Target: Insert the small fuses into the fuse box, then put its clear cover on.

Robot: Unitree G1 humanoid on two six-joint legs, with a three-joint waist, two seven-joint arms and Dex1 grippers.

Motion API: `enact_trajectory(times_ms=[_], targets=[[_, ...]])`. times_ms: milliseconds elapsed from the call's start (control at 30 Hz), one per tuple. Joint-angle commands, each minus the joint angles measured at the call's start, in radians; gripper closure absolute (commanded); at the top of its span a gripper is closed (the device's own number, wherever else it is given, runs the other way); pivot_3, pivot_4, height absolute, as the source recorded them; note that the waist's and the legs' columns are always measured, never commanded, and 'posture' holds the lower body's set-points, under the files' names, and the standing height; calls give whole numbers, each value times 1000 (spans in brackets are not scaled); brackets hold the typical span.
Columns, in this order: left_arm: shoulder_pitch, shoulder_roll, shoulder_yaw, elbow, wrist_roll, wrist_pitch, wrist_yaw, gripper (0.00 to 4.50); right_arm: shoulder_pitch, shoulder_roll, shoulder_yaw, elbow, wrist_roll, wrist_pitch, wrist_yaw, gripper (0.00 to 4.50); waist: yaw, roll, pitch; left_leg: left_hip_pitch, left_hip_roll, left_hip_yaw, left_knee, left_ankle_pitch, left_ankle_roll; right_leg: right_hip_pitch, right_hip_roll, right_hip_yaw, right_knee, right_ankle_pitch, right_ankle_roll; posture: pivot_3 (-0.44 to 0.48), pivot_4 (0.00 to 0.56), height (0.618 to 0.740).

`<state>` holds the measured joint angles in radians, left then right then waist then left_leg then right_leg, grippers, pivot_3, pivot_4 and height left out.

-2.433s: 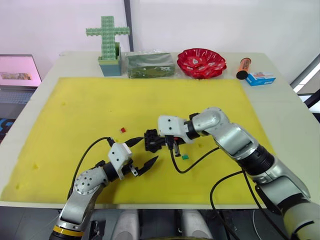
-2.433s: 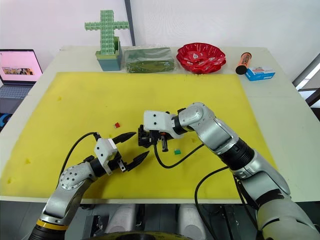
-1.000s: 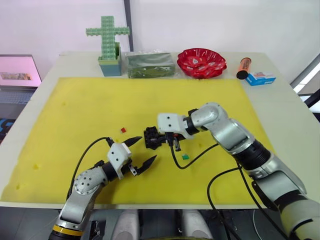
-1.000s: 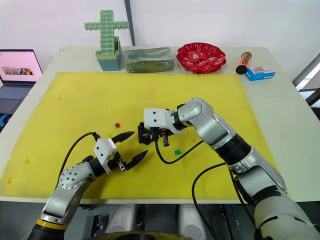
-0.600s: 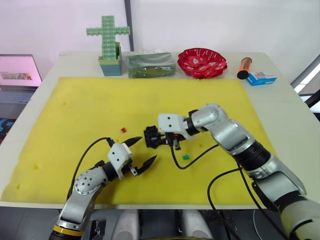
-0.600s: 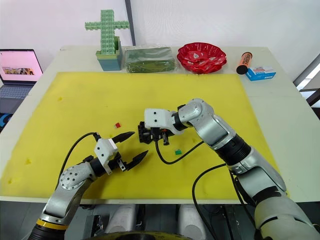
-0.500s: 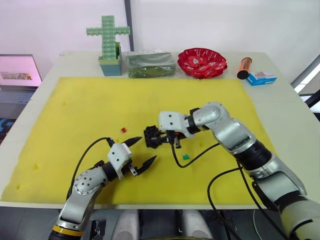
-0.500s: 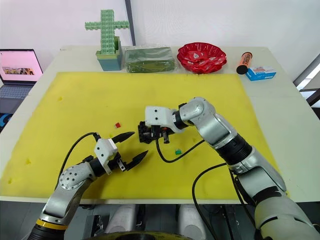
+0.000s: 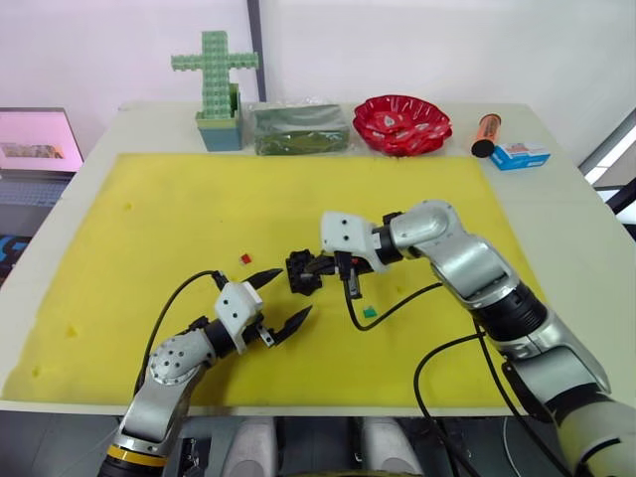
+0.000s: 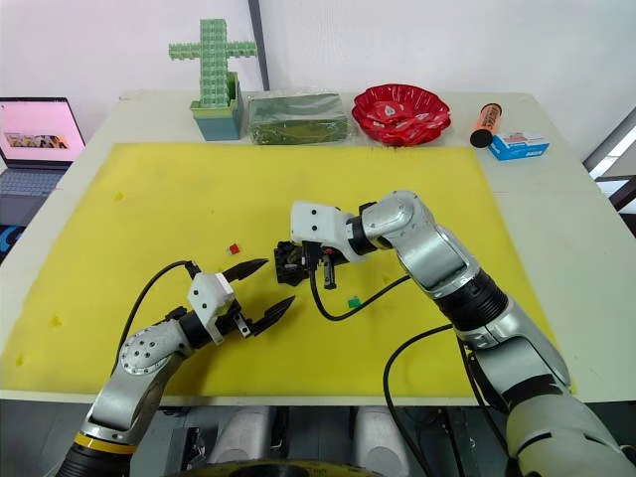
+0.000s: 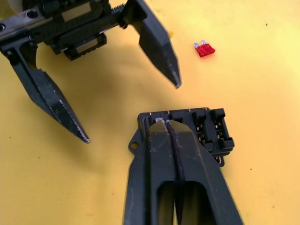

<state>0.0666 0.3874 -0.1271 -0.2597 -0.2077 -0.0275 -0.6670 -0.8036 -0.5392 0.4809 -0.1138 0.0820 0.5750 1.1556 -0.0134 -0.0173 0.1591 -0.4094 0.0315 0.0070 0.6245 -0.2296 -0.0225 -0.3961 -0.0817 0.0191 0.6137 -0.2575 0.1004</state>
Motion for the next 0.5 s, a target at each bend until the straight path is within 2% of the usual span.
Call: enact_trajectory(times_ms=[33, 500], targets=[[0, 2, 12, -58, -10, 3, 10, 0, -9, 7, -14, -17, 1, -7, -5, 4472, 0, 0, 0, 0, 0, 0, 0, 0, 0, 0, 0, 0, 0, 0, 0, 0, 150, 740], [-9, -1, 3, -89, -6, 39, 27, 0, -3, 20, 22, 56, -39, -67, -5, 4472, 0, 0, 0, 0, 0, 0, -1, 0, 0, 0, 0, 0, 0, 0, 0, 0, 150, 740]])
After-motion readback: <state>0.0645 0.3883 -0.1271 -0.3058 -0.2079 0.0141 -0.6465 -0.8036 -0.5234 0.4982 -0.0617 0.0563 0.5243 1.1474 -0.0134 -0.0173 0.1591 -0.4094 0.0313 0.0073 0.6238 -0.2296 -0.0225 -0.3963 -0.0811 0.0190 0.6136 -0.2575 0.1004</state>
